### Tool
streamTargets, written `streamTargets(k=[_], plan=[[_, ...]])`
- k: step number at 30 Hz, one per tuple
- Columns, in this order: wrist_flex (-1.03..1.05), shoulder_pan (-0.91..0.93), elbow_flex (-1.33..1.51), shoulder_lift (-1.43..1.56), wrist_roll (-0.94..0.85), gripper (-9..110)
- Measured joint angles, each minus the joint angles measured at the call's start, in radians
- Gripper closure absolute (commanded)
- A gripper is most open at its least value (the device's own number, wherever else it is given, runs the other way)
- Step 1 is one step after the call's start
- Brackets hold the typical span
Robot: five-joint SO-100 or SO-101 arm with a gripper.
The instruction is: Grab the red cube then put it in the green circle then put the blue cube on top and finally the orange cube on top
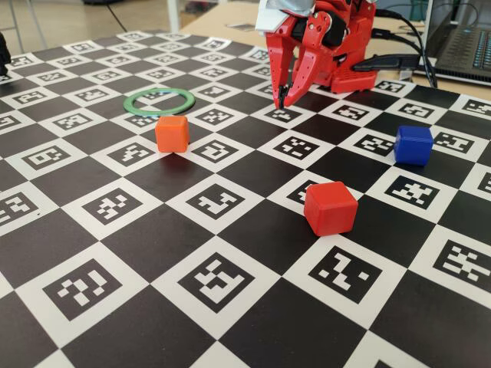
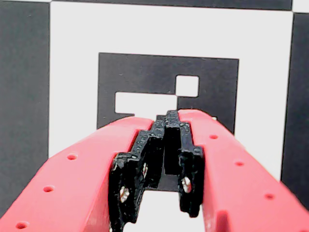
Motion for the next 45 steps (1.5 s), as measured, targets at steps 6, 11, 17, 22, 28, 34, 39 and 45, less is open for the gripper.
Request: streamTargets(k=[6,11,17,22,28,34,39,45], plan=[[0.0,0.0,0.0,0.0,-0.008,106],[-0.011,0.0,-0.002,0.0,0.043,106],[-0.074,-0.011,-0.081,-0.083,0.261,106],[-0.044,-0.044,-0.321,-0.299,0.428,106],[0.101,-0.118,-0.676,-0.578,0.612,106],[0.262,-0.255,-1.02,-0.795,0.854,103],[0.379,-0.377,-1.336,-1.025,1.095,102],[0.44,-0.448,-1.689,-1.305,1.378,98]])
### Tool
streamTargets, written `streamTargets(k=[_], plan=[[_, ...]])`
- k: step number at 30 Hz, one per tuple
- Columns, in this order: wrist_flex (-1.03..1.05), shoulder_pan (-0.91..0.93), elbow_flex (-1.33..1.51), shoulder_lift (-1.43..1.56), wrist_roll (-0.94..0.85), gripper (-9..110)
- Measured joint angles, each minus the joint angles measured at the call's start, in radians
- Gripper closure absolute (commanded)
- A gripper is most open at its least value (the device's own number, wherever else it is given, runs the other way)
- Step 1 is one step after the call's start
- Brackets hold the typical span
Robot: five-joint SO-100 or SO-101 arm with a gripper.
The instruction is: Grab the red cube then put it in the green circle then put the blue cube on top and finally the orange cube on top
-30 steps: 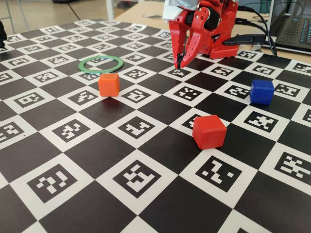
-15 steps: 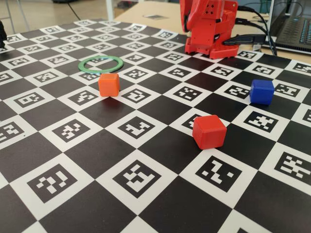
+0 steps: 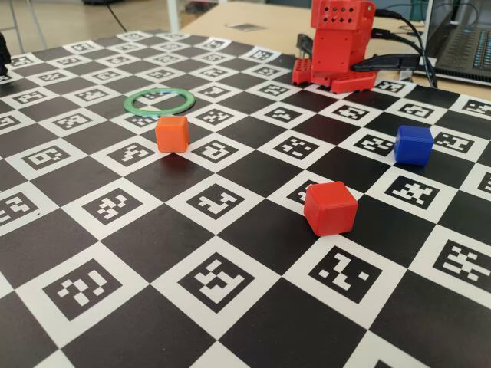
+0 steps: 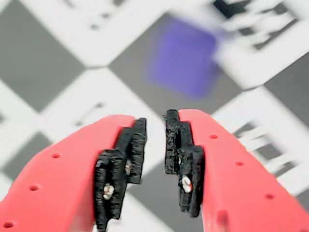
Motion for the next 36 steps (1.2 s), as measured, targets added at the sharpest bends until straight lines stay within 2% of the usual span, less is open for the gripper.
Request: streamTargets(k=[5,16,23,36], plan=[[0.003,-0.017,-0.184,-0.152,0.264,88],[0.008,-0.026,-0.422,-0.385,0.589,72],[0.008,-0.044,-0.425,-0.502,0.723,64],[-0.015,-0.015,-0.482,-0.747,0.808,63]])
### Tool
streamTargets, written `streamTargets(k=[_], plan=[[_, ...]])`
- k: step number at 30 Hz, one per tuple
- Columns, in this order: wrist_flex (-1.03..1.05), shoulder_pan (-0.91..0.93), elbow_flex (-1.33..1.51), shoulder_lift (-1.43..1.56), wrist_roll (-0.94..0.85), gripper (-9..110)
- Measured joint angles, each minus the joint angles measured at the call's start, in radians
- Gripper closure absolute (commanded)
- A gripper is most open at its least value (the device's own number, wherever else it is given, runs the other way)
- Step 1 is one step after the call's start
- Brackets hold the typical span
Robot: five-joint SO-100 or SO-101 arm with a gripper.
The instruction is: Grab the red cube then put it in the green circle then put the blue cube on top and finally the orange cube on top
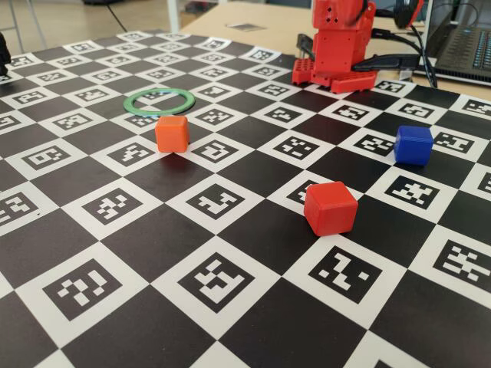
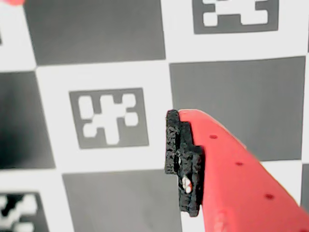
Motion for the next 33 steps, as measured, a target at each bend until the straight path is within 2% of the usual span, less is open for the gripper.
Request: streamTargets(k=[12,33], plan=[[-0.084,0.017,-0.026,-0.104,-0.107,63],[-0.393,0.035,0.193,-0.167,-0.173,63]])
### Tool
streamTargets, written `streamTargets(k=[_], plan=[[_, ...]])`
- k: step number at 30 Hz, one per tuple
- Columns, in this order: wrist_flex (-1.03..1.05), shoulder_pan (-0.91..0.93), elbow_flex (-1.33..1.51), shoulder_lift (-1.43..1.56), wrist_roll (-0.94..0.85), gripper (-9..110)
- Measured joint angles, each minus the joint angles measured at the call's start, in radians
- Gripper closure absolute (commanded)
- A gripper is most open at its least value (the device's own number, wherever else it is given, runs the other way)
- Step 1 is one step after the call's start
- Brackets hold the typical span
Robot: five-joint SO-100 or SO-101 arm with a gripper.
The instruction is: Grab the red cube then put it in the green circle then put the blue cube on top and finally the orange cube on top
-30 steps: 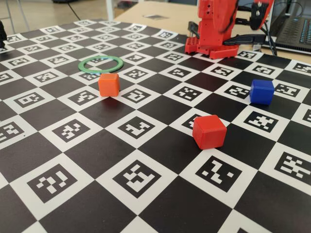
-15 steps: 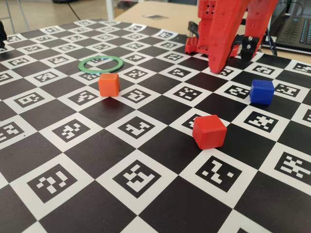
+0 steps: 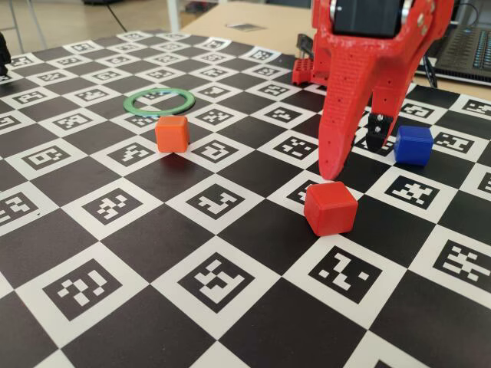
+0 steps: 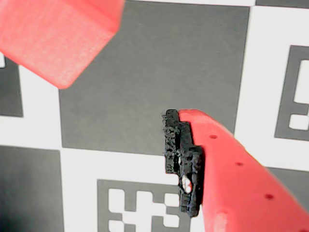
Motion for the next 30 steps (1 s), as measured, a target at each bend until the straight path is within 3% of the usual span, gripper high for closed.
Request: streamTargets(k=[30], plan=[[-0.143,0.048,0.074,-0.106,0.103,61]])
